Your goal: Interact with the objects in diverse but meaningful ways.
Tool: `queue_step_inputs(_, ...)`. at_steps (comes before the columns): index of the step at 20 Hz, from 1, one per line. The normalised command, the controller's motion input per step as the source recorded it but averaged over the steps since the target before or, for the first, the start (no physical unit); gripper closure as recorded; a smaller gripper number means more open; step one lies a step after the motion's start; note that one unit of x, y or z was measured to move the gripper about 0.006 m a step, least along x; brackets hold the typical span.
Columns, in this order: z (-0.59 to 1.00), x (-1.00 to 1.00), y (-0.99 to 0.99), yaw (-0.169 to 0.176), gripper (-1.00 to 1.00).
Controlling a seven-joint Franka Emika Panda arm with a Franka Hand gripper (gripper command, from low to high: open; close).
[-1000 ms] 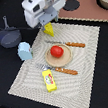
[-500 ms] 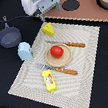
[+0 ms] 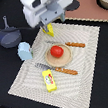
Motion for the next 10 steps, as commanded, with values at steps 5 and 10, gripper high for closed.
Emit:
queue_step_inputs(5, 0.11, 0.26, -0.45, 0.066, -1.00)
queue_step_inputs(10, 0.44, 0.37, -0.60, 0.014, -1.00)
